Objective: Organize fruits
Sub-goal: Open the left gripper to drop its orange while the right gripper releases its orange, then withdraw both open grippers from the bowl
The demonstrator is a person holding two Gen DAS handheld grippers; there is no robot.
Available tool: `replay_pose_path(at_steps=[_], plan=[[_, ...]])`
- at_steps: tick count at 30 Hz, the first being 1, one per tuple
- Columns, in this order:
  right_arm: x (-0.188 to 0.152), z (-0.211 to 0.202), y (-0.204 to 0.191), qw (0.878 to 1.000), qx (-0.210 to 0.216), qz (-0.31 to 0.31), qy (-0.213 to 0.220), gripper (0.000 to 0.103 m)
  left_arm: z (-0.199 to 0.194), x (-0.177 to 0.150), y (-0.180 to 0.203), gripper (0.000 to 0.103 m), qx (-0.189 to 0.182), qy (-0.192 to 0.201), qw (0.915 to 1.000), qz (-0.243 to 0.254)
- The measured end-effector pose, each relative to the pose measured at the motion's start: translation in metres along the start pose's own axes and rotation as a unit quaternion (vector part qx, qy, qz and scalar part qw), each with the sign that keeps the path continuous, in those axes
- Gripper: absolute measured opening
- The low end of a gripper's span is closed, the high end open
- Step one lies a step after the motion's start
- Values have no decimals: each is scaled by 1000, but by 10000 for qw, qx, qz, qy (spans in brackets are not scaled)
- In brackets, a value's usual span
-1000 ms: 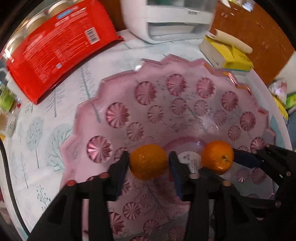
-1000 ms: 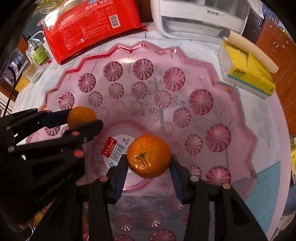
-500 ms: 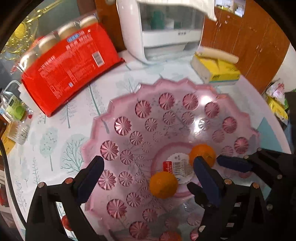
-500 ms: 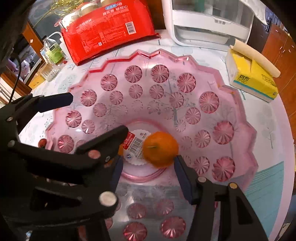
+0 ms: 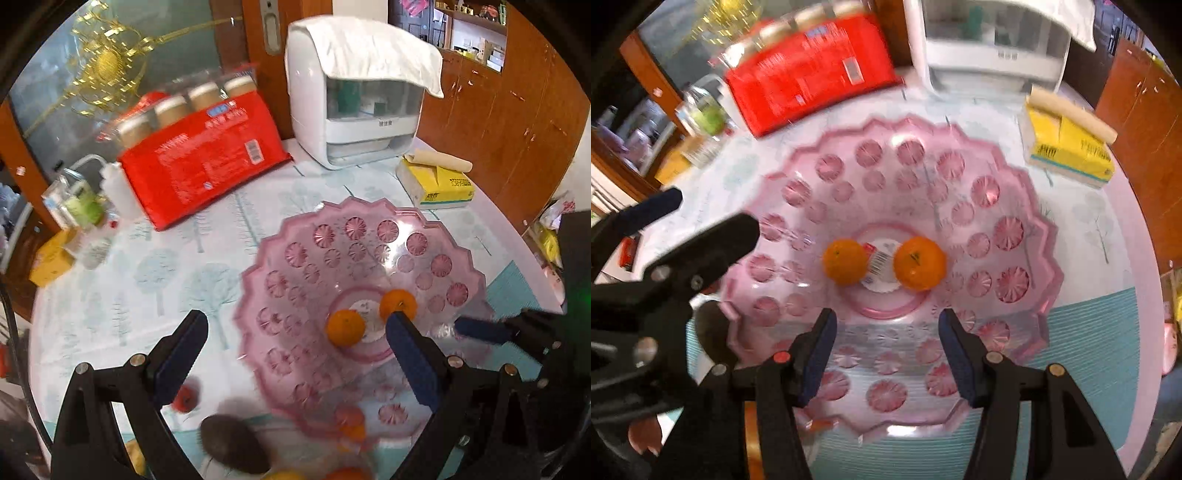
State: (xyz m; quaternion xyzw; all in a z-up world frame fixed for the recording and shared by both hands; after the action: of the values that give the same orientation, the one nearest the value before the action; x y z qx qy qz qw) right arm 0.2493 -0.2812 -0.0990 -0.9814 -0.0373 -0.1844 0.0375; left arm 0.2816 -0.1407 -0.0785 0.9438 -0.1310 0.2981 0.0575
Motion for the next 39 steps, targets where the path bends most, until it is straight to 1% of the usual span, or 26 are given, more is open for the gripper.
replay_pose_path(at_steps=[5,8,14,16,20,22,25,29,31,34,36,39], plan=[[-4,-45,-12,9986,-117,-144,488,58,-52,-7,-9,96,-2,231,9996,-155],[-8,-72,-21,9968,-177,-239,743,58,-88,-12,-14,96,-42,450,9985,-308],[-25,-130,-41,9902,-258,-449,1294,58,-152,-29,-26,96,-12,809,9951,-564],[-35,-150,-48,9859,-238,-545,1564,58,-175,-37,-31,96,14,949,9934,-646],[-53,-175,-64,9783,-210,-754,1918,58,-209,-56,-38,97,68,1163,9902,-769],[-64,-188,-75,9729,-177,-923,2115,58,-224,-66,-42,97,77,1235,9887,-842],[-80,-200,-93,9644,-141,-1198,2355,58,-243,-82,-50,97,194,1337,9860,-973],[-100,-208,-113,9598,-52,-1448,2402,58,-263,-104,-62,98,424,1454,9822,-1107],[-109,-206,-123,9613,115,-1555,2271,58,-269,-116,-68,100,539,1473,9804,-1192],[-121,-202,-133,9634,199,-1663,2091,58,-276,-136,-78,100,708,1478,9776,-1322],[-130,-200,-140,9599,241,-1819,2119,58,-277,-151,-85,100,781,1443,9760,-1434],[-146,-195,-153,9546,269,-2054,2139,58,-273,-170,-92,100,803,1297,9760,-1556]])
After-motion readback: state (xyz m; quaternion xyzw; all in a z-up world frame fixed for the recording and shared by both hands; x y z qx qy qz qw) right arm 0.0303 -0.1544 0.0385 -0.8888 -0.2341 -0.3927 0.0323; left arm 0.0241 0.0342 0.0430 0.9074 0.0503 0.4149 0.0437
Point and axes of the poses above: each gripper's, at about its wrist camera, not at the fingertips, and z roughly the way its jaws point, y to its right, x to its top, the point moved 3 cm from there along z, roughly the way its jaws point, and after that the axes turned 8 degrees about -z, right-handed, at the moved point
